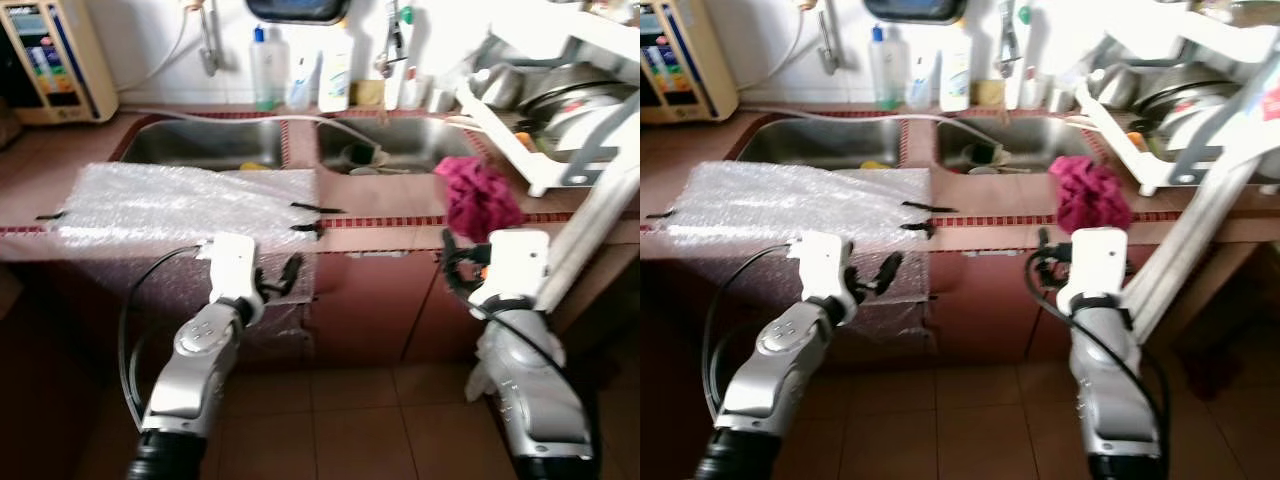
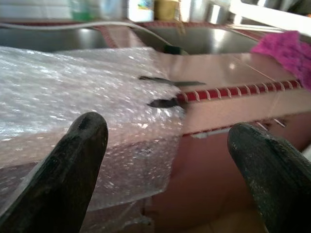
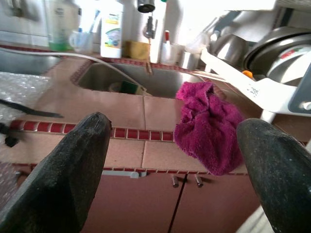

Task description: Kitchen organization

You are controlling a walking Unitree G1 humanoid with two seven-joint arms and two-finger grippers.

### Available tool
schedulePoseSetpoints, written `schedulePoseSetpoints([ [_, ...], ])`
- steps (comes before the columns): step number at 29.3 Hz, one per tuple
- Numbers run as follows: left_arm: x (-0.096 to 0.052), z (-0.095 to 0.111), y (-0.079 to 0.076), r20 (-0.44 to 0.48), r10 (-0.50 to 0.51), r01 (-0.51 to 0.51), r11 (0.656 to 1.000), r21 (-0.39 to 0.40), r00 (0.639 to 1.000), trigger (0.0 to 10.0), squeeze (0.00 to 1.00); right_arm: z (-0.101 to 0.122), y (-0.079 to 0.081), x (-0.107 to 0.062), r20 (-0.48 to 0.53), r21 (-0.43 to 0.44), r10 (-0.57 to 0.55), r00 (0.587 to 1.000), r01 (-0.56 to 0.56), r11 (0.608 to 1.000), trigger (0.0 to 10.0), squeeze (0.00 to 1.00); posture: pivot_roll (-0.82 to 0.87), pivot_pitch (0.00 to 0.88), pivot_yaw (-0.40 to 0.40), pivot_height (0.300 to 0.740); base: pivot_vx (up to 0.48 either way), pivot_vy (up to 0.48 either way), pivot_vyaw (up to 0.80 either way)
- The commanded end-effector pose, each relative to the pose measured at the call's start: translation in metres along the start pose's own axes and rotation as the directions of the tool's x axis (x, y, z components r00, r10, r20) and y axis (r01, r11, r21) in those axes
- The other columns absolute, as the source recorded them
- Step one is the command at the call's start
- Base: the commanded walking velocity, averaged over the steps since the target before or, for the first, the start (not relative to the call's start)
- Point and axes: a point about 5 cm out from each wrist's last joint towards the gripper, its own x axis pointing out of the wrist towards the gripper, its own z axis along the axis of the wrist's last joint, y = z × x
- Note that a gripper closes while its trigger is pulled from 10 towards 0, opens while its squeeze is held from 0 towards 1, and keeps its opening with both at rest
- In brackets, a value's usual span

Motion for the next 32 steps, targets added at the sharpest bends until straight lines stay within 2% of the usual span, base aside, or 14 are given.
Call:
schedulePoseSetpoints([
  [1, 0.001, 0.001, -0.003, -0.002, -0.008, 0.008, 1.0, -0.004, 1.0, 10.0, 0.0, 0.004, -0.004, 0.001, 0.014, -0.002, -0.005, 1.0, 0.005, 1.0, 10.0, 0.0, -0.06, 0.0, 0.026, 0.74, 0.0, -0.315, 0.0],
  [4, 0.002, 0.0, -0.003, -0.005, -0.008, 0.008, 1.0, -0.006, 1.0, 10.0, 0.0, 0.004, -0.004, 0.0, 0.012, -0.001, -0.006, 1.0, 0.006, 1.0, 10.0, 0.0, -0.06, 0.0, 0.029, 0.74, 0.0, -0.315, 0.0],
  [14, 0.003, -0.001, -0.002, -0.007, -0.005, 0.004, 0.999, -0.045, 1.0, 10.0, 0.0, 0.001, -0.005, -0.001, -0.003, 0.008, -0.01, 1.0, 0.01, 1.0, 10.0, 0.0, -0.06, 0.0, 0.026, 0.74, 0.0, 0.0, 0.0],
  [19, 0.004, -0.009, 0.001, -0.038, -0.006, 0.003, 0.998, -0.057, 0.999, 10.0, 0.0, -0.001, -0.004, 0.001, -0.009, 0.01, -0.004, 1.0, 0.004, 1.0, 10.0, 0.0, -0.06, 0.0, 0.024, 0.74, 0.0, 0.0, 0.0],
  [21, 0.005, -0.021, 0.006, -0.088, 0.0, -0.007, 0.997, -0.073, 0.996, 10.0, 0.0, -0.007, -0.004, 0.003, -0.032, 0.008, 0.003, 0.999, -0.003, 1.0, 10.0, 0.0, -0.06, 0.0, 0.024, 0.74, 0.0, 0.0, 0.0],
  [22, 0.005, -0.037, 0.012, -0.154, 0.018, -0.03, 0.997, -0.077, 0.988, 10.0, 0.0, -0.017, -0.004, 0.004, -0.065, -0.001, 0.018, 0.998, -0.018, 1.0, 10.0, 0.0, -0.06, 0.0, 0.021, 0.74, 0.0, 0.0, 0.0],
  [24, 0.004, -0.054, 0.02, -0.22, 0.037, -0.055, 0.995, -0.078, 0.975, 10.0, 0.0, -0.03, -0.005, 0.006, -0.115, -0.013, 0.033, 0.993, -0.035, 0.999, 10.0, 0.0, -0.06, 0.0, 0.021, 0.74, 0.0, 0.0, 0.0],
  [25, 0.001, -0.073, 0.026, -0.299, 0.062, -0.084, 0.995, -0.061, 0.952, 10.0, 0.0, -0.045, -0.006, 0.007, -0.159, -0.019, 0.028, 0.987, -0.032, 0.999, 10.0, 0.0, -0.06, 0.0, 0.021, 0.74, 0.0, 0.0, 0.0],
  [26, 0.0, -0.082, 0.03, -0.334, 0.081, -0.094, 0.995, -0.023, 0.939, 10.0, 0.0, -0.057, -0.006, 0.007, -0.208, 0.005, 0.03, 0.978, -0.029, 1.0, 10.0, 0.0, -0.07, 0.0, 0.021, 0.74, 0.0, 0.0, 0.0],
  [29, -0.005, -0.102, 0.033, -0.427, 0.094, -0.068, 0.995, 0.077, 0.9, 10.0, 0.0, -0.083, -0.004, 0.005, -0.32, 0.075, 0.021, 0.947, 0.003, 0.997, 10.0, 0.0, -0.07, 0.0, 0.02, 0.74, 0.0, 0.0, 0.0],
  [30, -0.005, -0.102, 0.033, -0.427, 0.094, -0.068, 0.995, 0.077, 0.9, 10.0, 0.0, -0.083, -0.004, 0.005, -0.32, 0.075, 0.021, 0.947, 0.003, 0.997, 10.0, 0.0, -0.07, 0.0, 0.02, 0.74, 0.0, 0.0, 0.0],
  [31, -0.009, -0.116, 0.037, -0.487, 0.122, -0.077, 0.991, 0.11, 0.865, 10.0, 0.0, -0.106, -0.002, 0.0, -0.411, 0.07, 0.034, 0.911, -0.006, 0.997, 10.0, 0.0, -0.07, 0.0, 0.017, 0.74, 0.0, 0.0, 0.0],
  [32, -0.009, -0.116, 0.037, -0.487, 0.122, -0.077, 0.991, 0.11, 0.865, 10.0, 0.0, -0.106, -0.002, 0.0, -0.411, 0.07, 0.034, 0.911, -0.006, 0.997, 10.0, 0.0, -0.07, 0.0, 0.017, 0.74, 0.0, 0.0, 0.0],
])
